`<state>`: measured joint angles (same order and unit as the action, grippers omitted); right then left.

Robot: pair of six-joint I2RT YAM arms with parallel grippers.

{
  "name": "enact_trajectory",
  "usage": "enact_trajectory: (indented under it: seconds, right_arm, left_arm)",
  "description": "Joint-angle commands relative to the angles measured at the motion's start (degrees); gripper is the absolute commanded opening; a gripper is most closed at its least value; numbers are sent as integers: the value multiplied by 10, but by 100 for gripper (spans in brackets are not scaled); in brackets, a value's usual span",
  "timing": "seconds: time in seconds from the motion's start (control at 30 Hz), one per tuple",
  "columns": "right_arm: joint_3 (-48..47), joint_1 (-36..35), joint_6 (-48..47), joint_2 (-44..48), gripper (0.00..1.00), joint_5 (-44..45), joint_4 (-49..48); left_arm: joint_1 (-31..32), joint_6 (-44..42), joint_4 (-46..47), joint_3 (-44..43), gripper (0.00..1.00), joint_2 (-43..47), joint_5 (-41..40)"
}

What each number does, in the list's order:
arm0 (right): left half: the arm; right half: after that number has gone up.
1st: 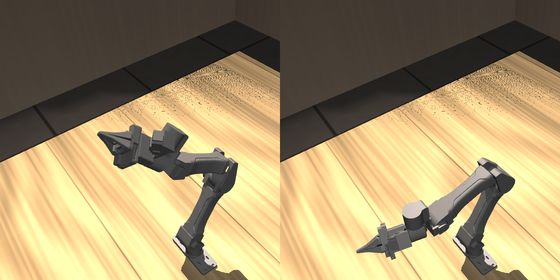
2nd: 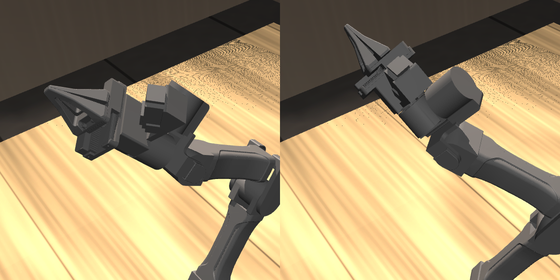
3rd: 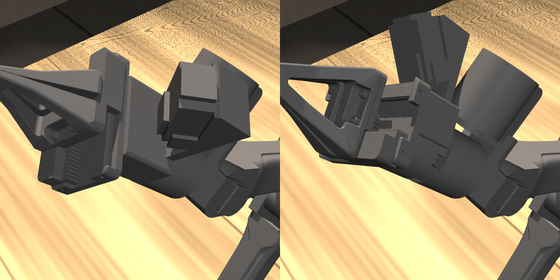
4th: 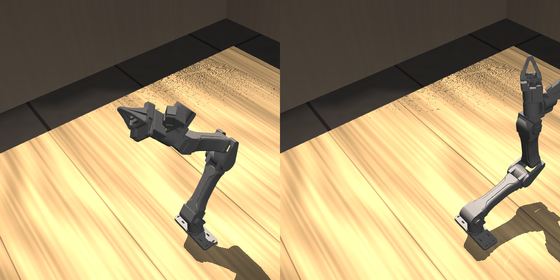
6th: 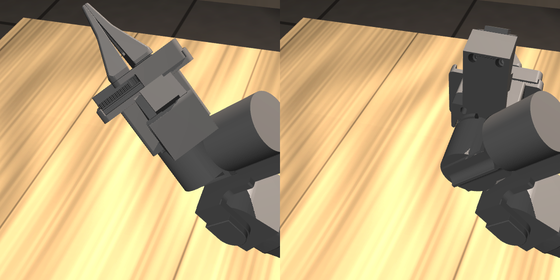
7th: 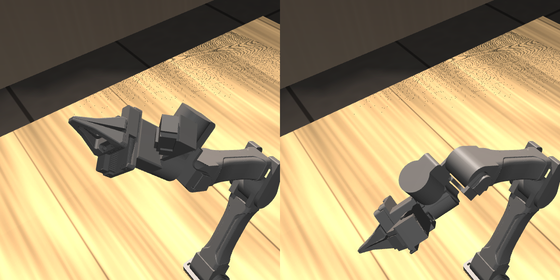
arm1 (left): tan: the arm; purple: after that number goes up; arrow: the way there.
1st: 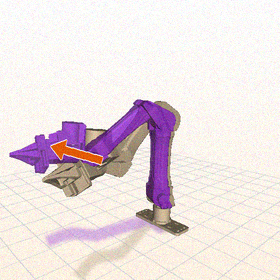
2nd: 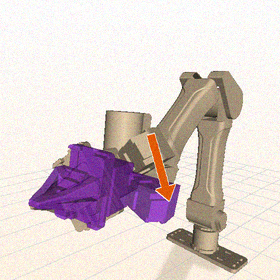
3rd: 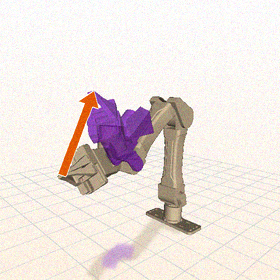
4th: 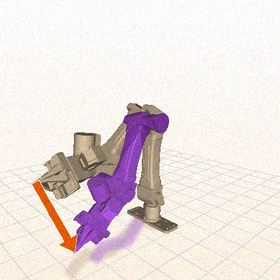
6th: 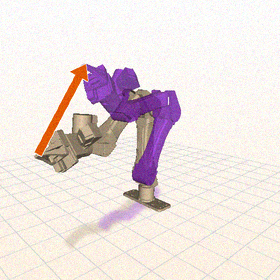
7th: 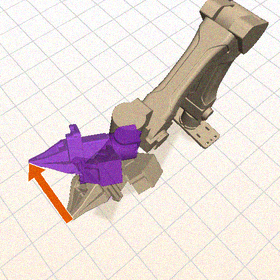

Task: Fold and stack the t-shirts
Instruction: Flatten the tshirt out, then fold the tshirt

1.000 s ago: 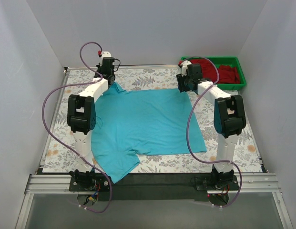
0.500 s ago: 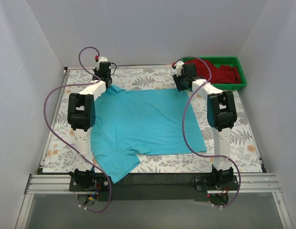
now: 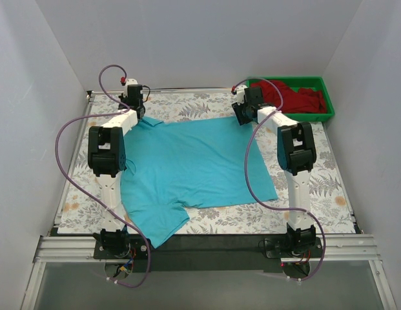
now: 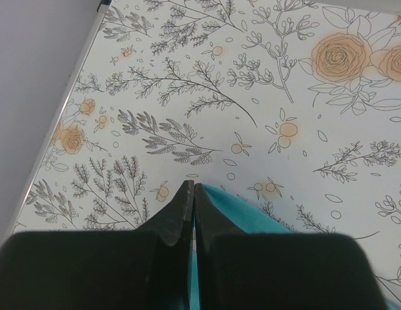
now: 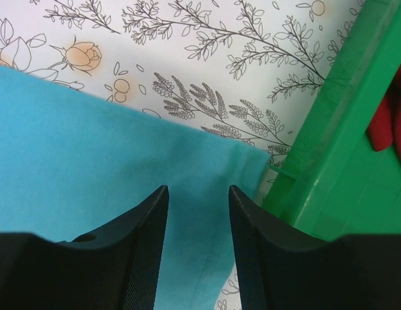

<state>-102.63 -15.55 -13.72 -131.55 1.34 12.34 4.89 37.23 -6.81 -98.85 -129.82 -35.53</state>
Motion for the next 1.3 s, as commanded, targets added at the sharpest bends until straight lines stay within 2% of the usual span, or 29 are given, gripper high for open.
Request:
enact_trajectory:
  seconds: [0.0,0.67,0.93,1.07,1.2,1.27]
  right_arm:
    - [-38,11,-4,-13,43,5,-6]
    - [-129,11,-40,-74,41,-4,15]
    - [-145,10,-33,-87,23,-43,95]
    - [-122,8,-25,-79,18,-57,116]
    - [-108,1,-13,-72,7,-83,131]
    - [-97,-4,-7,-66,6,-91,140]
  left_arm:
    - [-2,-5,14,3,0,35,-8]
    - [-3,-1,16,34,0,47,-20]
    - [-8,-1,14,45,0,61,-28]
    - [-11,-1,14,59,0,69,-31]
    - [-13,-2,10,66,0,75,-41]
    - [-15,-5,10,75,0,81,-44]
